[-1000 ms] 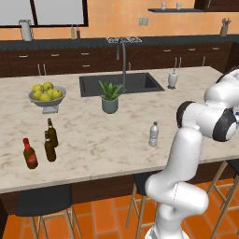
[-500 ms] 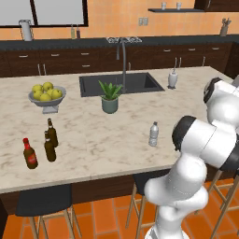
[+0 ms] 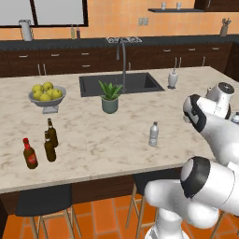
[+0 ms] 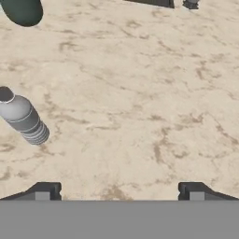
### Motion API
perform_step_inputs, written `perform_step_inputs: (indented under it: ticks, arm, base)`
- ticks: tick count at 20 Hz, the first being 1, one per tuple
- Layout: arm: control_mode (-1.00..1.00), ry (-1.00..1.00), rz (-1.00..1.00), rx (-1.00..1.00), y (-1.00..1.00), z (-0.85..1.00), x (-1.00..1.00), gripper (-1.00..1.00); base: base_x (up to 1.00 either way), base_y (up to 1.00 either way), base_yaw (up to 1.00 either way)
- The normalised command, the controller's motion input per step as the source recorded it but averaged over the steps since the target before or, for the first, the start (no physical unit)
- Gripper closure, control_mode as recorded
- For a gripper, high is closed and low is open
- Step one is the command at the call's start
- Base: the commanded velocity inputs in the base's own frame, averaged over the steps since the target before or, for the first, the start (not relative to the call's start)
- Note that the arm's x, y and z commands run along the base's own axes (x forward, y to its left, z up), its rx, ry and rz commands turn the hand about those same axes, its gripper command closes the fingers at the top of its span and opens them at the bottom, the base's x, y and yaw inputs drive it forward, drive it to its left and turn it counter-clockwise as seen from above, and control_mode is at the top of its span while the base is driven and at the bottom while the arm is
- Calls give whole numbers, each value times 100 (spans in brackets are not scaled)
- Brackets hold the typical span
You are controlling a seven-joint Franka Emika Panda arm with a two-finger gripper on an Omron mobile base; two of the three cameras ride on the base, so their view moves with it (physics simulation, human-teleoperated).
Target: Move the plastic bottles in the middle to the plastics group, and the glass bottles in the middle to the glass group.
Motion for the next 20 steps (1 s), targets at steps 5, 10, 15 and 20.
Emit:
perform_step_inputs:
  ticks: [5,10,15,20]
  arm:
    - [-100,16,23,0,100,19,0,-100]
    - [-100,7,7,-1,100,10,4,-100]
    - [-100,0,0,1,61,0,7,-100]
    - [-100,0,-6,7,1,-2,17,-100]
  base:
    - [0,0,0]
    - [0,0,0]
    - [0,0,0]
    - [0,0,0]
